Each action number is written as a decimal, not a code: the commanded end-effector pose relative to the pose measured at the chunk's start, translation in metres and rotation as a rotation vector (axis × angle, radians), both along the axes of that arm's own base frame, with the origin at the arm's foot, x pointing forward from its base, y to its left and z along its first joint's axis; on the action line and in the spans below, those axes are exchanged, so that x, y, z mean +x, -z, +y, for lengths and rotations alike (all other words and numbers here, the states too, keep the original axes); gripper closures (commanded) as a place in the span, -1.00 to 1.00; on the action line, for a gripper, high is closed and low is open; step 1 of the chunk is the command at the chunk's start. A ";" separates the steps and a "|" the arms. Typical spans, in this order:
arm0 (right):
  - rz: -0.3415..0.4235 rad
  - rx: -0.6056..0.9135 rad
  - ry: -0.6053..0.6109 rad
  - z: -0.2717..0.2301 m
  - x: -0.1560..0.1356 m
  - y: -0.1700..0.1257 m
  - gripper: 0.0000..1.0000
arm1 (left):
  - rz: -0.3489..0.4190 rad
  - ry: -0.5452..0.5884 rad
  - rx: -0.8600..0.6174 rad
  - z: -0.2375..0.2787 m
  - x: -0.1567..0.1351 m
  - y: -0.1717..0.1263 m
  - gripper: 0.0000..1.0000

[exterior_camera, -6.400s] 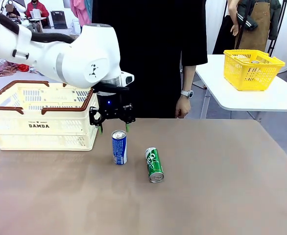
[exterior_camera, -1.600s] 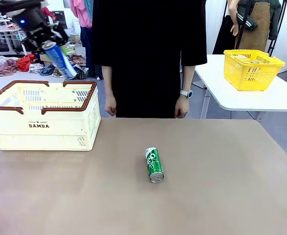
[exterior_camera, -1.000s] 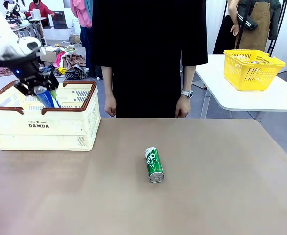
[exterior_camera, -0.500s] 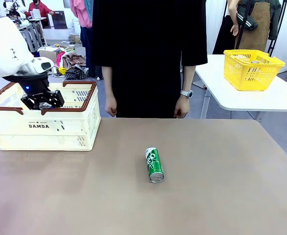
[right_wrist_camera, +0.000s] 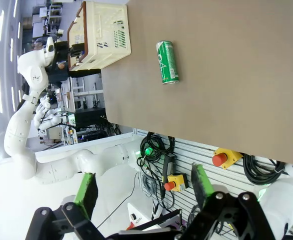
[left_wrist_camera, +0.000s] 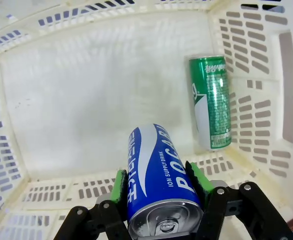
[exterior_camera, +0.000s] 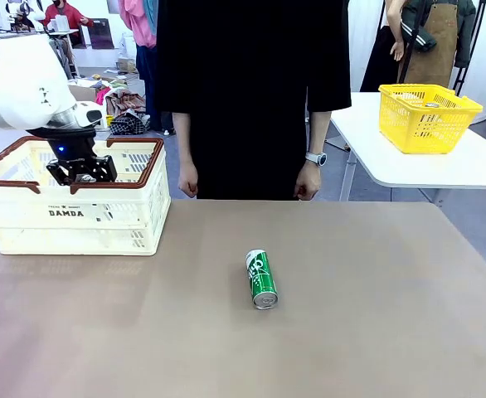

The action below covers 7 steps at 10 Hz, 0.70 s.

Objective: Place the drinks into the Shopping basket.
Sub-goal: Pick up one drink and place it into the Shopping basket.

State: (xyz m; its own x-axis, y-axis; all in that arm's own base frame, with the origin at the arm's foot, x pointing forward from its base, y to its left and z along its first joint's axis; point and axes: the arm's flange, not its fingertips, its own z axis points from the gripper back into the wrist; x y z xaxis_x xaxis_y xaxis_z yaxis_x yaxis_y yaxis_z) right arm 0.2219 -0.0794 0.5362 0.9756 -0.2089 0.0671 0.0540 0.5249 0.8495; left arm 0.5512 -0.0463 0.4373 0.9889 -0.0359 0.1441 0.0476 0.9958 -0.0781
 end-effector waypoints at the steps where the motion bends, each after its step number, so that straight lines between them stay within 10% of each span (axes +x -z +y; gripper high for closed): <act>1: -0.026 0.021 -0.012 0.000 0.001 -0.002 -1.00 | 0.001 0.027 0.017 -0.004 0.009 -0.001 1.00; 7: -0.026 0.021 -0.012 0.000 0.001 -0.002 -1.00 | -0.005 0.018 0.052 -0.007 0.007 0.007 1.00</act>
